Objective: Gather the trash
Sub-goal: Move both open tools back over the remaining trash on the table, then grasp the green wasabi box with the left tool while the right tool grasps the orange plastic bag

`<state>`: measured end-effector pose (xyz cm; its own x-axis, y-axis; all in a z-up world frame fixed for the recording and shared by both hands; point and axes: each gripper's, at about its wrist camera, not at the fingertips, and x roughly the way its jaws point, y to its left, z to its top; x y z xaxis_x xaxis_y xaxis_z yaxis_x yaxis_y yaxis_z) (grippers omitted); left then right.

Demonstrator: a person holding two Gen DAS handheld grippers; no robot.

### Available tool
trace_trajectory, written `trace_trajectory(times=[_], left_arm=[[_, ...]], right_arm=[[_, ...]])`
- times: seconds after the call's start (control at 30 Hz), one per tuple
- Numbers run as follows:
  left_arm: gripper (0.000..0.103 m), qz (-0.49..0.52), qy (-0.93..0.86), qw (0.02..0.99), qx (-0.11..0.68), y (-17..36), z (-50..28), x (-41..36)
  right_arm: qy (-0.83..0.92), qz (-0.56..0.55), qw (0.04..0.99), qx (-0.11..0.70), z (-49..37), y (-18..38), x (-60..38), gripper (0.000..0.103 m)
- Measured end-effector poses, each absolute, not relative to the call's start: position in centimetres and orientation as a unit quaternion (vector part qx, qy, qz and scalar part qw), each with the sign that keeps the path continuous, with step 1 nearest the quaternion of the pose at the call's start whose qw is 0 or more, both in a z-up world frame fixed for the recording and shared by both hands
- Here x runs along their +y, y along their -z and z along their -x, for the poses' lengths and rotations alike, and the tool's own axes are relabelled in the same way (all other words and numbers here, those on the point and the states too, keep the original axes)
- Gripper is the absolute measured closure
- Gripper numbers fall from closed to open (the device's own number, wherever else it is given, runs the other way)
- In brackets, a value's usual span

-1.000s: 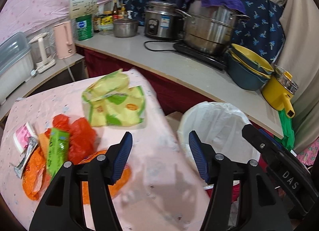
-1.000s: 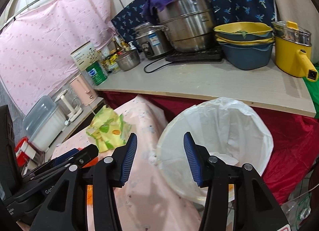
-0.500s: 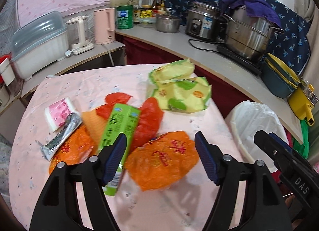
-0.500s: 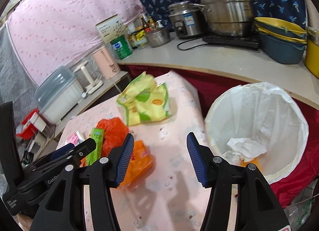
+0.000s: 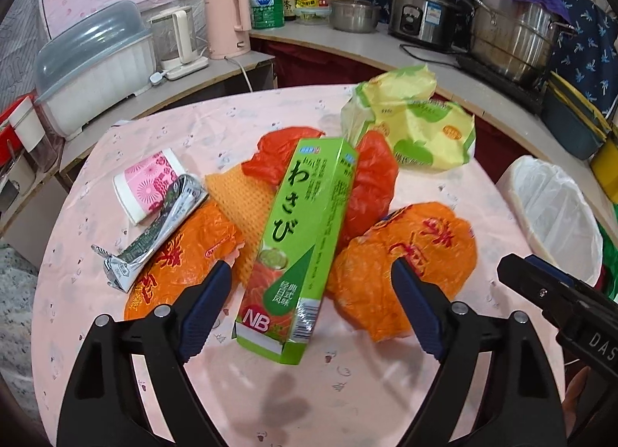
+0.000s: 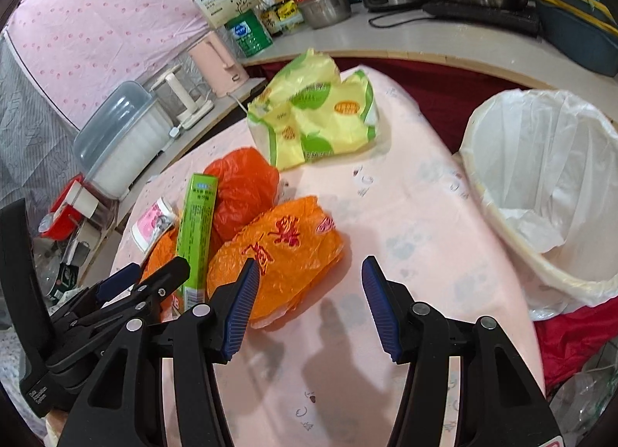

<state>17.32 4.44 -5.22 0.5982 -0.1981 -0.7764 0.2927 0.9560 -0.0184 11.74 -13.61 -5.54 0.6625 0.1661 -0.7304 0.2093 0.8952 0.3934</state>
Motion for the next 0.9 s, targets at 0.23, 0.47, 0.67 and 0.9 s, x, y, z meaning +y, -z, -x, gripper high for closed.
trace_trajectory(times=[0.23,0.47,0.67,0.9], left_arm=[[0.022,-0.049,0.136,0.879,0.453,7.7,-18.6,5.6],[0.022,-0.047,0.136,0.871,0.469,9.0,-19.9,6.0],[0.025,-0.034,0.139,0.866,0.479,9.6,-20.6,6.2],[0.048,-0.028,0.15,0.862,0.483,9.4,-20.3,5.9]], right_arm=[[0.001,-0.247,0.863,0.441,-13.3,8.1,-12.7,0.049],[-0.003,-0.262,0.851,0.455,-14.8,9.4,-12.4,0.049],[-0.01,-0.269,0.846,0.46,-15.9,10.0,-12.2,0.049],[-0.028,-0.263,0.851,0.454,-16.2,9.6,-11.6,0.079]])
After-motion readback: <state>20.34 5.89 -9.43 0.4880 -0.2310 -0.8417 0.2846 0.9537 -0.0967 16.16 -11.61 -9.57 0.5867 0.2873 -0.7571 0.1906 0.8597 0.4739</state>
